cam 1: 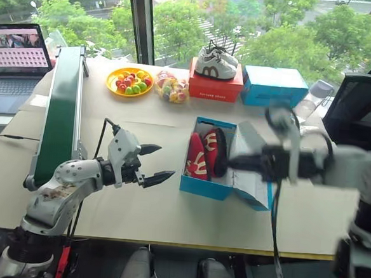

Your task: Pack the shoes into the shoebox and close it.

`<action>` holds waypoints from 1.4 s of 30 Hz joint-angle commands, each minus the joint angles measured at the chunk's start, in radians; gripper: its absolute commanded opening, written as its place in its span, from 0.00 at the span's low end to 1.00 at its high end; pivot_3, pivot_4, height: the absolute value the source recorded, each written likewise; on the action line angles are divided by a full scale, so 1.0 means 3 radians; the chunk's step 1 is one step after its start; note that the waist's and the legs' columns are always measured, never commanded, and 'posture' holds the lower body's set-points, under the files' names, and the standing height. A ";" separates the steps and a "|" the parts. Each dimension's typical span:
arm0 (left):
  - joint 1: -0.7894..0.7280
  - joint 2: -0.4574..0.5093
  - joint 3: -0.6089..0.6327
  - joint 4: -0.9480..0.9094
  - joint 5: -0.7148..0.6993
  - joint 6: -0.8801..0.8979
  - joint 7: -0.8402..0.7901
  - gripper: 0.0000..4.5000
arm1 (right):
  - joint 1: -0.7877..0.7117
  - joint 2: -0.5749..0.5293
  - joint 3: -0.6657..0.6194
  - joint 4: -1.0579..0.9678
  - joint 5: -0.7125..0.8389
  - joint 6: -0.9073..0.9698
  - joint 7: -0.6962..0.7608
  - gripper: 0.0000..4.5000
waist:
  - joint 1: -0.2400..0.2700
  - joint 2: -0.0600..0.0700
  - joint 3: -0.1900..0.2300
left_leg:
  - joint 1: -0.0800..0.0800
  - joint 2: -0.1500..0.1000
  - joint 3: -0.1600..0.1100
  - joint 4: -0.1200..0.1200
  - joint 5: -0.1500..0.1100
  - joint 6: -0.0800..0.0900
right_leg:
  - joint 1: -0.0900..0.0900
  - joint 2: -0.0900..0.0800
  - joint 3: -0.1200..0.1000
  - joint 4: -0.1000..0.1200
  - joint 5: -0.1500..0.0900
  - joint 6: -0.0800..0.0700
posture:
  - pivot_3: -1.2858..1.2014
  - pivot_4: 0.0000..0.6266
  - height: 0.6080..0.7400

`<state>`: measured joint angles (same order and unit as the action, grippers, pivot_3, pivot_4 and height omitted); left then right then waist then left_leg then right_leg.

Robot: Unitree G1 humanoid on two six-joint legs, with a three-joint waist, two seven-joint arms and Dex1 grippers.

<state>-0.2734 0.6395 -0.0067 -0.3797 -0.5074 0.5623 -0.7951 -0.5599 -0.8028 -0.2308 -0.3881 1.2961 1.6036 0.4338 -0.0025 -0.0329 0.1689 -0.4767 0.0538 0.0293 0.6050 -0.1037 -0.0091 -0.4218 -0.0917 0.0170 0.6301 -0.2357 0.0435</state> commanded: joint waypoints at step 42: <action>-0.0151 0.0026 0.0000 -0.0064 0.0031 -0.0040 -0.0079 1.00 | 0.0753 0.3341 -0.1517 0.1440 -0.0344 -0.4272 -0.1931 0.00 | -0.0084 0.0015 -0.0060 | 0.0015 0.0001 0.0012 0.0004 -0.0003 0.0001 | 0.0015 -0.0007 0.0005 -0.0009 0.0010 -0.0016 | 0.52 0.24 1.00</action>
<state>-0.3019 0.6409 -0.0194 -0.3701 -0.4949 0.5509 -0.8187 -0.2976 0.1330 -0.6994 0.1005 1.1084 0.3145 -0.2107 -0.0276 -0.0284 0.1507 -0.4723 0.0544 0.0329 0.6060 -0.1044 -0.0086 -0.4179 -0.0934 0.0187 0.6287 -0.2332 0.0392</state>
